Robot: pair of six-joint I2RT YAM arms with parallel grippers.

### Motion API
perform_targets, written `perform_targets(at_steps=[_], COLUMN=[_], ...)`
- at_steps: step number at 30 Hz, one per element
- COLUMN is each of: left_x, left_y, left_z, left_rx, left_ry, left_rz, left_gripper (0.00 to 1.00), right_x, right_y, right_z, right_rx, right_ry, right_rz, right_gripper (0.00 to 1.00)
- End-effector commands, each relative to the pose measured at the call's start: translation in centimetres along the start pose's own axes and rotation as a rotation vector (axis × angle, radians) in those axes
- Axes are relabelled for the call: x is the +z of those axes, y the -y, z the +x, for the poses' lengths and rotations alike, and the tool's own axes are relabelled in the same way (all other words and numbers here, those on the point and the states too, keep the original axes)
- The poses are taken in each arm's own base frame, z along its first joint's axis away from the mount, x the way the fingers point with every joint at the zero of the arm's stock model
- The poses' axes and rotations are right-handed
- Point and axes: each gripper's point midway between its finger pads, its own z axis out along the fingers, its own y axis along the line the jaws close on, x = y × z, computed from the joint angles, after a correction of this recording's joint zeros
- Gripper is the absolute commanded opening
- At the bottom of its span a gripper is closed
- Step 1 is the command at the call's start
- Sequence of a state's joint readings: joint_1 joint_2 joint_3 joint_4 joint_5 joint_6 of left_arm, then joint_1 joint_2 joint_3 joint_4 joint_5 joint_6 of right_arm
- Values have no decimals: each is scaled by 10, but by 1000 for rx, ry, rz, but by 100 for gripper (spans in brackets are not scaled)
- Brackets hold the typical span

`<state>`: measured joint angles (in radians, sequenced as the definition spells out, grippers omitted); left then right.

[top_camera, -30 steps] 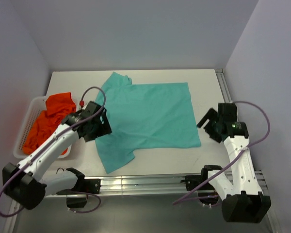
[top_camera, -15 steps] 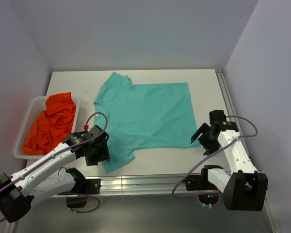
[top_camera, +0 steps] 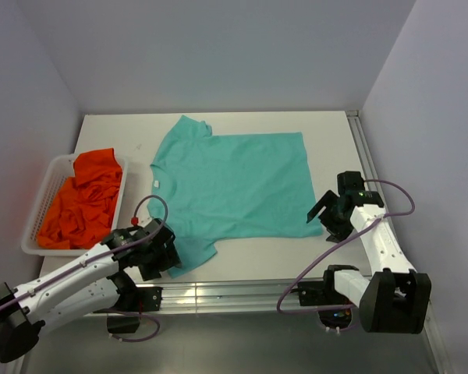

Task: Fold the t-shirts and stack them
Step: Fold the tshirt

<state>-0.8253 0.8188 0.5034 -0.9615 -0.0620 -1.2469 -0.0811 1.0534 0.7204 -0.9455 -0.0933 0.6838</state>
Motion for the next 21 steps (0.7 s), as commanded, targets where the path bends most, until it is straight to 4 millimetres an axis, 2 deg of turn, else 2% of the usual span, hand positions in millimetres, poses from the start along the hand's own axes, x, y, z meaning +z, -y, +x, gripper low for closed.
perform_targets(at_steps=[1, 5, 9, 10, 12, 15, 16, 17, 19, 21], left_x=[9, 28, 47, 49, 49, 49, 50, 49, 49, 42], left_y=[4, 4, -6, -10, -4, -2, -2, -1, -3, 4], left_z=[-3, -4, -1, -2, -6, -11, -11, -11, -10, -18], left_rx=[-91, -109, -135, -141, -137, -137, -131, -128, -118, -94], left_ry=[28, 41, 42, 52, 69, 89, 88, 85, 80, 102], left_rz=[11, -5, -55, -84, -69, -71, -80, -81, -97, -99], left_gripper=[72, 71, 67, 65, 61, 44, 33, 27, 16, 5], right_x=[-3, -2, -7, -8, -11, -12, -12, -12, -11, -6], right_y=[-4, -2, -2, -2, -3, -4, -5, -6, -7, -3], right_z=[-11, -13, -18, -19, -22, -23, -22, -21, -12, -1], right_rx=[-10, -26, -40, -43, -43, -38, -33, -27, -16, 4], right_ry=[39, 40, 50, 51, 58, 55, 50, 47, 20, -1], right_rz=[2, 20, 36, 41, 44, 48, 42, 37, 13, -2], right_gripper=[86, 86, 87, 87, 87, 87, 87, 87, 87, 86])
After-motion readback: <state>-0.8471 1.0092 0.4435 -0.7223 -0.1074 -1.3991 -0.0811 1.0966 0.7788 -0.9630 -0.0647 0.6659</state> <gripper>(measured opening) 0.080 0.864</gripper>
